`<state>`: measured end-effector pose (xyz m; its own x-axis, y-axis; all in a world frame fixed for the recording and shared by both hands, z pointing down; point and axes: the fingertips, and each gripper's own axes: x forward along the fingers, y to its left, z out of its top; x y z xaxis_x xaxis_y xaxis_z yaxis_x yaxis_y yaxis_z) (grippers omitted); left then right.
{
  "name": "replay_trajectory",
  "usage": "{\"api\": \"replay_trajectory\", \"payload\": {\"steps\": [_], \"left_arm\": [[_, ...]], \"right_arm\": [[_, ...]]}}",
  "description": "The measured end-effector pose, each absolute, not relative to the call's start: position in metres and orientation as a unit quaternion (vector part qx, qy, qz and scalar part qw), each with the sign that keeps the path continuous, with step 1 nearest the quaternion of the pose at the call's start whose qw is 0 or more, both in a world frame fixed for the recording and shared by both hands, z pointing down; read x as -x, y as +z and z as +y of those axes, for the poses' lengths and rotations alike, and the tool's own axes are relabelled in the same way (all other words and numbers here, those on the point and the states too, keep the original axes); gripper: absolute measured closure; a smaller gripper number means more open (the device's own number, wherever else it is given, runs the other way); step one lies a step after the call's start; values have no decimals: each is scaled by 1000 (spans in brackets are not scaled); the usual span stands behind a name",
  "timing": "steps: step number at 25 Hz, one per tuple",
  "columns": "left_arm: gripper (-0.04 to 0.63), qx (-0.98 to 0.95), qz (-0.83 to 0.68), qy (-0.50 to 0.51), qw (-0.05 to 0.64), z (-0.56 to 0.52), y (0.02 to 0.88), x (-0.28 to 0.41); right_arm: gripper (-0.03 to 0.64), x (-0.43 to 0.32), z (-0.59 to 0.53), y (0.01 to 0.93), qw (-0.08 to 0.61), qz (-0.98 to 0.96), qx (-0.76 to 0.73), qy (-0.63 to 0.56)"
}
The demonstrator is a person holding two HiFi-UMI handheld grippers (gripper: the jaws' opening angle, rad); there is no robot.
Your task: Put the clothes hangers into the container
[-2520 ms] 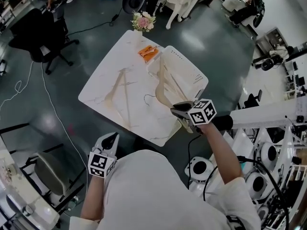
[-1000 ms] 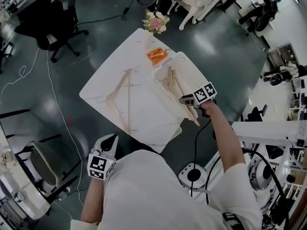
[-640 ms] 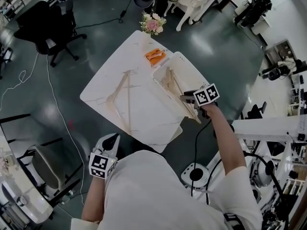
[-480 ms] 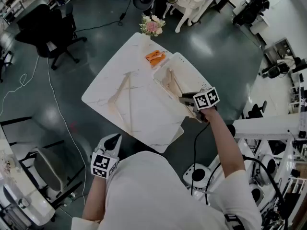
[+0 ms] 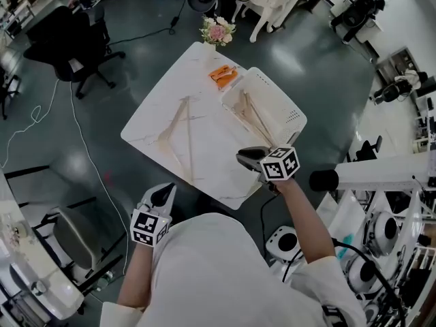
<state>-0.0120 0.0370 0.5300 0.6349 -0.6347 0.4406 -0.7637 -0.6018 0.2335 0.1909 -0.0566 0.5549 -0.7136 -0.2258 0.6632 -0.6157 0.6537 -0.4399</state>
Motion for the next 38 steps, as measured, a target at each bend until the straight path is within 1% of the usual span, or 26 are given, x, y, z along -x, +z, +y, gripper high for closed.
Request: {"api": "replay_trajectory", "payload": {"steps": [7, 10, 12, 17, 24, 29, 38], "left_arm": [[594, -882, -393, 150, 212, 46, 531, 4], [594, -883, -390, 147, 215, 50, 531, -3], [594, -884, -389, 145, 217, 54, 531, -6], [595, -885, -387, 135, 222, 61, 525, -13], [595, -881, -396, 134, 221, 65, 524, -25], [595, -880, -401, 113, 228, 71, 520, -39], [594, -866, -435, 127, 212, 75, 528, -49]], "right_arm": [[607, -162, -13, 552, 226, -873, -256, 349], [614, -155, 8, 554, 195, -875, -260, 360], [614, -150, 22, 557, 186, -878, -260, 357], [614, -145, 46, 566, 197, -878, -262, 348], [614, -155, 48, 564, 211, -885, -254, 329], [614, -167, 49, 562, 213, -887, -246, 327], [614, -180, 50, 568, 205, -892, -230, 333]]}}
